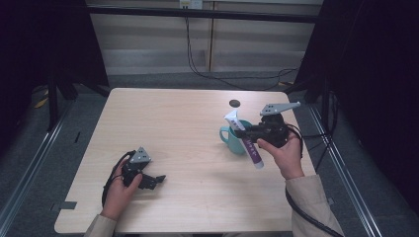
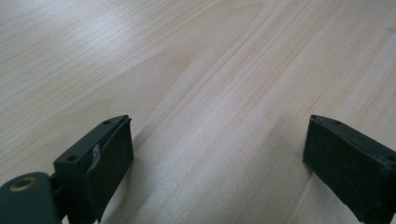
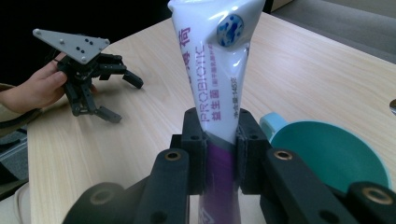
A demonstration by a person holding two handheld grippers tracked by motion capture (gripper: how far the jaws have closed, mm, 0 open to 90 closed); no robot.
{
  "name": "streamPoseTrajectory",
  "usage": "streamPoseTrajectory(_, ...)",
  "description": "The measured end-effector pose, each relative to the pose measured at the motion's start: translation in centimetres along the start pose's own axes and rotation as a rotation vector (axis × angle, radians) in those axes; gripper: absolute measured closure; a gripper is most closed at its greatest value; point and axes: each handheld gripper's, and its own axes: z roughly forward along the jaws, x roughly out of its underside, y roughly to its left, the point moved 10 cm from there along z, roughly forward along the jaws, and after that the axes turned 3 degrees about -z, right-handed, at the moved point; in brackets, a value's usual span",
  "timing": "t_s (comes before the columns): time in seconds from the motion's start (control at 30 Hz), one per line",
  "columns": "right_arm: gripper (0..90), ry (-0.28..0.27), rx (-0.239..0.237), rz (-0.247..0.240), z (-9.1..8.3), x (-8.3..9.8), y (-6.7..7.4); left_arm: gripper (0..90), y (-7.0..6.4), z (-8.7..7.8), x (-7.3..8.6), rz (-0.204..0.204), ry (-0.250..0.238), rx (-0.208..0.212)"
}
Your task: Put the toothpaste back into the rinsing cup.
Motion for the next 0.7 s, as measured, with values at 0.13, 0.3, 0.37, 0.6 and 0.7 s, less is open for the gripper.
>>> streamPoseTrajectory(0.13,76.9,-0.014,-0.002,0.002,0.0,-0.4,-0.2,8.1,0.0,0.0,0.0,0.0,0.001,0.0)
streamPoseTrajectory(0.3,76.9,-0.042,0.009,0.013,-0.1,-1.1,-0.6,8.1,0.0,0.0,0.0,-0.001,0.0,0.0)
streamPoseTrajectory(0.37,76.9,-0.052,0.011,0.015,-0.1,-1.4,-0.7,8.1,0.0,0.0,0.0,-0.001,0.001,0.0)
streamPoseTrajectory(0.6,76.9,-0.072,0.027,0.017,-0.2,-2.1,-1.2,8.1,0.0,0.0,0.0,0.0,0.0,0.0)
streamPoseTrajectory(0.7,76.9,-0.089,0.045,0.014,-0.2,-2.5,-1.5,8.1,0.0,0.0,0.0,0.0,0.0,0.0)
